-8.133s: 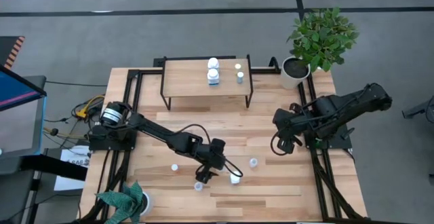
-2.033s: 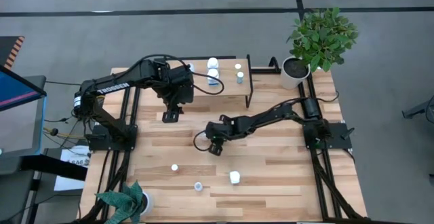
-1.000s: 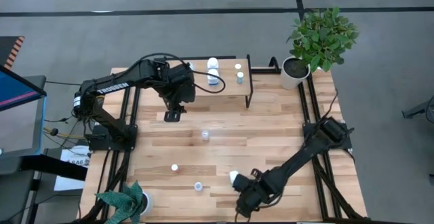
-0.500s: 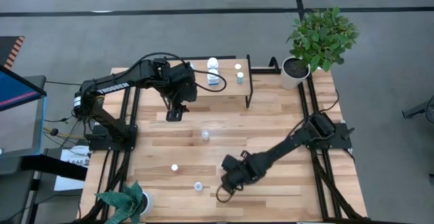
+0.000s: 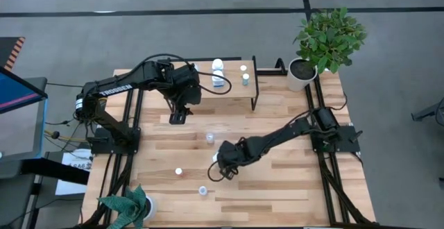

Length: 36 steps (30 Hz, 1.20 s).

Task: Pick and place medicine bottles onto shelf by color
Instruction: Put the top white pill bottle on the shelf and align it with the other white pill bottle

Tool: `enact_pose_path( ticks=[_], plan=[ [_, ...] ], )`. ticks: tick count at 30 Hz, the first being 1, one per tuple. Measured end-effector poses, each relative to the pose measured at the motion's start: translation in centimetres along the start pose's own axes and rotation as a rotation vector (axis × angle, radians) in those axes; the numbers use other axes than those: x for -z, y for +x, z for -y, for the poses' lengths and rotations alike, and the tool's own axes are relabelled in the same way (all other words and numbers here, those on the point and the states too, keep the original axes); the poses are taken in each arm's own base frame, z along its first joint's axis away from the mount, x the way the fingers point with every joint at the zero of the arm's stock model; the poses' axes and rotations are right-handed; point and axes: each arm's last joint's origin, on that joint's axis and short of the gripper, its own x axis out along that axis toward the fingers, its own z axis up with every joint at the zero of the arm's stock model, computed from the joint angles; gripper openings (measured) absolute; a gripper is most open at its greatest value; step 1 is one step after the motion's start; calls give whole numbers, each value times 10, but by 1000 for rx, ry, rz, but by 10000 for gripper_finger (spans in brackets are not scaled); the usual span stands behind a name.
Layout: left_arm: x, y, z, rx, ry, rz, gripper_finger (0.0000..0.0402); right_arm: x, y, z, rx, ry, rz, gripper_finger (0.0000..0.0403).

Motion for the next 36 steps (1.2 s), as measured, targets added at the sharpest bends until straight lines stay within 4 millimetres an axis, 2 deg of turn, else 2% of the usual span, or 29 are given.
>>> enact_pose_path(
  ticks=[6,9,12,19,22,27,31,36],
  plan=[
    [0,0,0,1,-1,-2,183,5,-10,-9,-50,-111,-4,108],
    [0,0,0,1,-1,-2,183,3,-19,-3,-38,-143,-17,108],
    [0,0,0,1,-1,-2,183,-3,-36,3,-50,-174,-12,108],
    [0,0,0,0,-9,-2,183,-16,-65,14,-183,-270,-45,108],
    [0,0,0,-2,-7,-4,183,-18,-66,17,-234,-301,-74,108],
    [8,0,1,-23,-37,-91,183,-24,-63,27,-184,-277,-82,108],
    [20,-2,7,43,-129,-212,183,-26,-61,35,-147,-254,-111,108],
    [21,4,20,139,-180,-221,183,-22,-61,37,-121,-264,-148,108]
  ],
)
